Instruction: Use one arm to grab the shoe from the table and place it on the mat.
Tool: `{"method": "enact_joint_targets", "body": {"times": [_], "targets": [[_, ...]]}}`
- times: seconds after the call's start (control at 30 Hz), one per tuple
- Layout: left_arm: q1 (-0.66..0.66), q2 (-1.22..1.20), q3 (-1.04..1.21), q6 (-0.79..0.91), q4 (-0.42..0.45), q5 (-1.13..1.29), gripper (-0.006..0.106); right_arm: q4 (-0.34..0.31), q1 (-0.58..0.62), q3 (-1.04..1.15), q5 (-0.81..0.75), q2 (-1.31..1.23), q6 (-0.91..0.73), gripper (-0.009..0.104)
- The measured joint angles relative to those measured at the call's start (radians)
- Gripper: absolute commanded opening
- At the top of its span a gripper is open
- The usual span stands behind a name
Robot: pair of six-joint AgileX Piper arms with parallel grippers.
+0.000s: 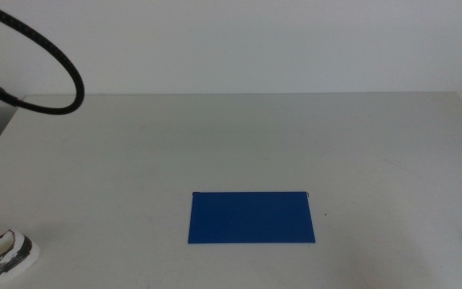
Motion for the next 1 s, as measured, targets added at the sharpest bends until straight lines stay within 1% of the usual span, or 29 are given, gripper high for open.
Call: {"method": "enact_joint_targets", "body": {"times": [0.1, 0.17, 0.4, 0.5, 0.57, 0.73, 1.0], "targets": [[0.070, 0.040, 0.000, 0.094, -0.049, -0.004, 0.093, 0.000, 0.000, 0.000, 0.000, 0.000, 0.000, 0.066], [0.095, 0.067, 0.000, 0.130, -0.054, -0.006, 0.093, 0.000, 0.000, 0.000, 0.000, 0.000, 0.000, 0.066], [0.111, 0.149, 0.017, 0.215, -0.017, -0.013, 0.093, 0.000, 0.000, 0.000, 0.000, 0.000, 0.000, 0.066], [0.113, 0.191, 0.044, 0.221, 0.021, -0.014, 0.093, 0.000, 0.000, 0.000, 0.000, 0.000, 0.000, 0.066], [0.125, 0.216, 0.060, 0.222, 0.027, -0.015, 0.093, 0.000, 0.000, 0.000, 0.000, 0.000, 0.000, 0.066], [0.184, 0.292, 0.087, 0.267, 0.016, -0.026, 0.093, 0.000, 0.000, 0.000, 0.000, 0.000, 0.000, 0.066], [0.192, 0.436, 0.090, 0.285, 0.009, -0.039, 0.093, 0.000, 0.000, 0.000, 0.000, 0.000, 0.000, 0.066]]}}
